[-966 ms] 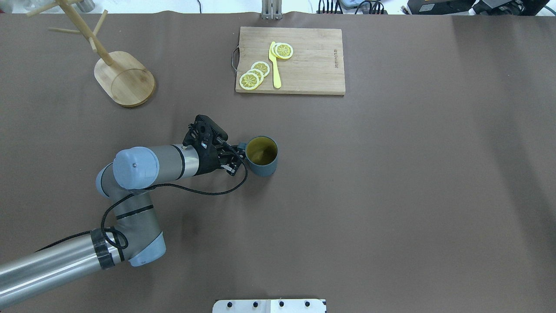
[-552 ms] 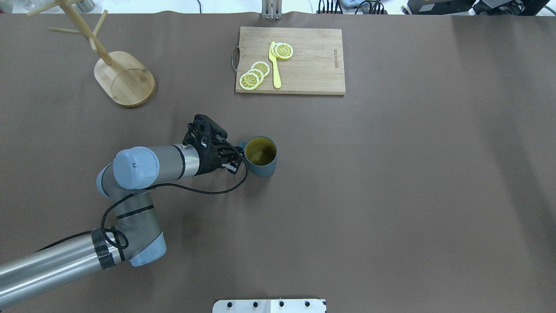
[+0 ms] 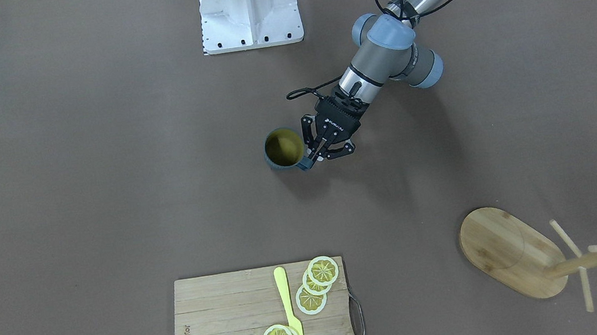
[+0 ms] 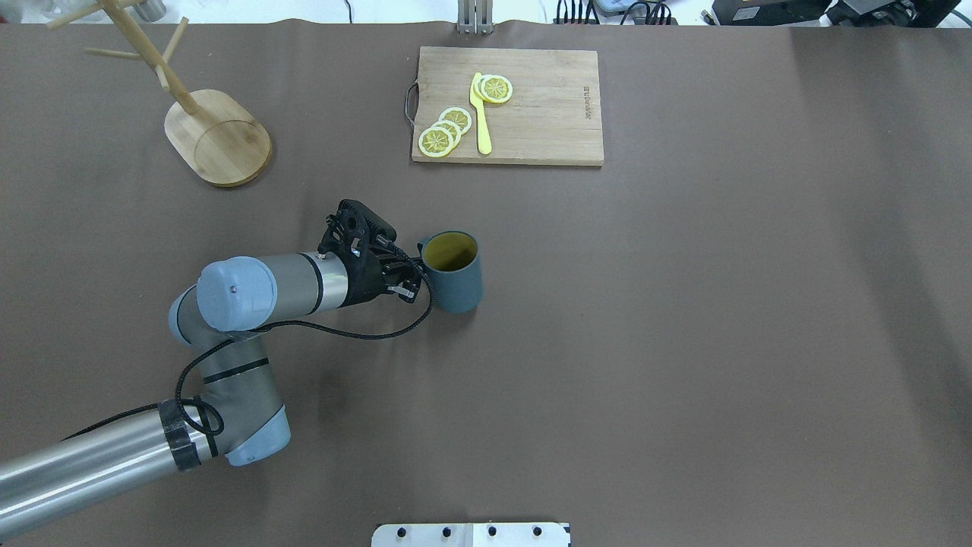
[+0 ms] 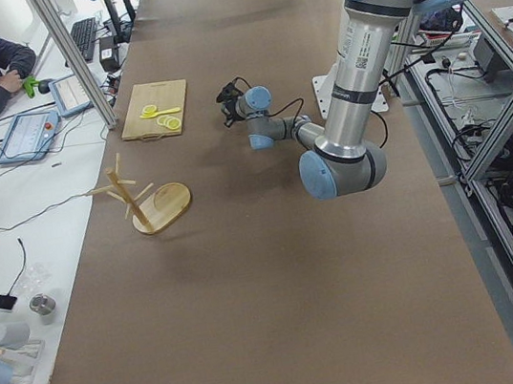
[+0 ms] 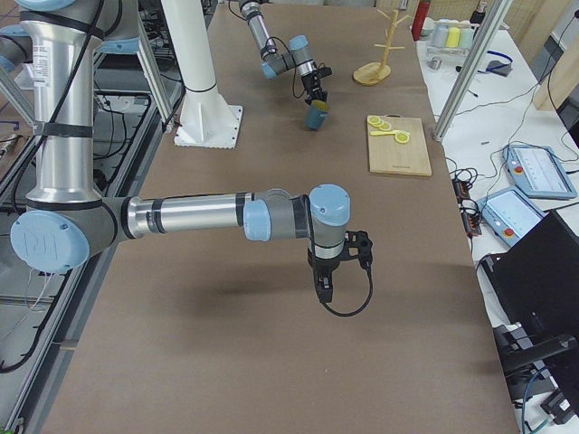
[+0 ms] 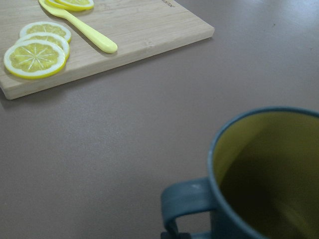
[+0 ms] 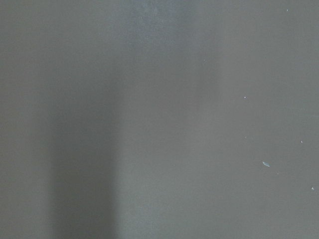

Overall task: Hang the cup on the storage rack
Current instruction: 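Close the left gripper on the teal mug's handle, then lift the mug by its handle with the left gripper toward the wooden stand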

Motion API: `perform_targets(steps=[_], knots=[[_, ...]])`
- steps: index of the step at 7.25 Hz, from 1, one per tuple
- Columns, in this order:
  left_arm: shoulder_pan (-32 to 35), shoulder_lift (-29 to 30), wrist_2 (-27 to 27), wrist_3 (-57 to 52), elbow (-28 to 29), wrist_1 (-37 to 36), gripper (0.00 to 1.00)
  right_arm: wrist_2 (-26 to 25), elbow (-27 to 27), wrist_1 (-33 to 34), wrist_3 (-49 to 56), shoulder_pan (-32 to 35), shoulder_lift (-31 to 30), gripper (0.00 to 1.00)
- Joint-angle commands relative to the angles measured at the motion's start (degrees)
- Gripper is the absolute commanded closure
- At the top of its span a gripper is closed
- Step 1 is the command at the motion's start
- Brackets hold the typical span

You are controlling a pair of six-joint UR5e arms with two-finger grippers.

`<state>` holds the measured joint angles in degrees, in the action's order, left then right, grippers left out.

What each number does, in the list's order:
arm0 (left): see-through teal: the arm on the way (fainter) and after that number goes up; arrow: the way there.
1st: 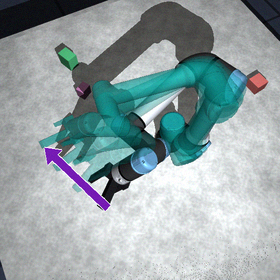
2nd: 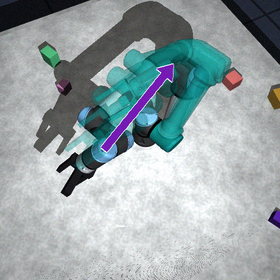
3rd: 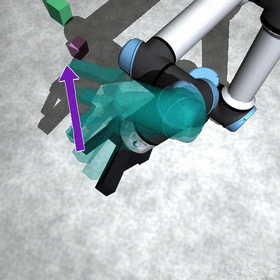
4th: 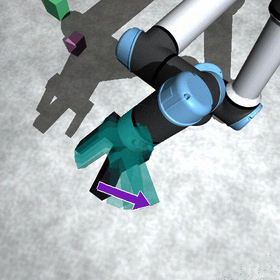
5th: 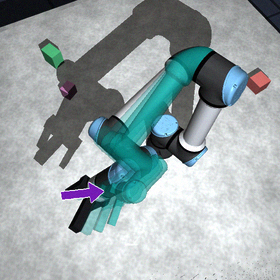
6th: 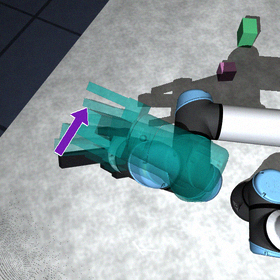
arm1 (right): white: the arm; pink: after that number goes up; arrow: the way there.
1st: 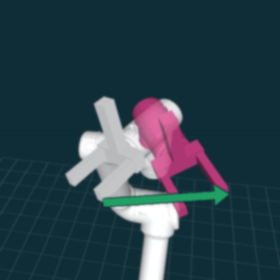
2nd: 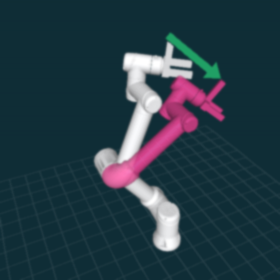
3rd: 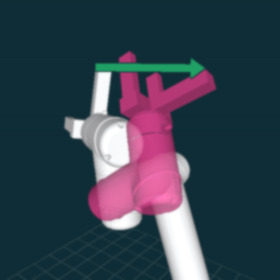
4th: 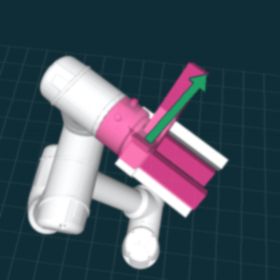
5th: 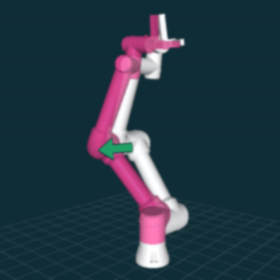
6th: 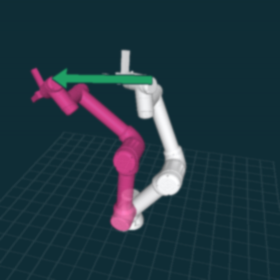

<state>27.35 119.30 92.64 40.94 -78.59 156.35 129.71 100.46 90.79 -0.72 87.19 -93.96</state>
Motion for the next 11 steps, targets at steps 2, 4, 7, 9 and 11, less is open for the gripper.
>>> perform_targets(steps=[2,4,7,9,11], knots=[[0.3,0.1,0.0,3.4,-0.4,0.3,0.96,0.0,0.0,-0.1,0.0,0.0,0.1,0.0],[1.7,0.0,0.0,8.0,-0.9,1.1,1.0,-0.2,0.0,-0.1,0.1,0.0,-0.1,0.0],[3.8,-0.4,0.0,20.5,-2.1,3.9,1.0,-0.6,0.0,-0.1,0.1,0.2,-0.3,0.0],[5.1,-0.6,0.1,33.8,-2.1,5.6,1.0,-2.8,0.0,-0.1,0.1,0.2,-0.4,0.0],[7.4,-0.6,0.7,45.8,-2.1,5.5,1.0,-3.0,-0.3,-0.1,0.0,0.2,-1.0,0.0]])
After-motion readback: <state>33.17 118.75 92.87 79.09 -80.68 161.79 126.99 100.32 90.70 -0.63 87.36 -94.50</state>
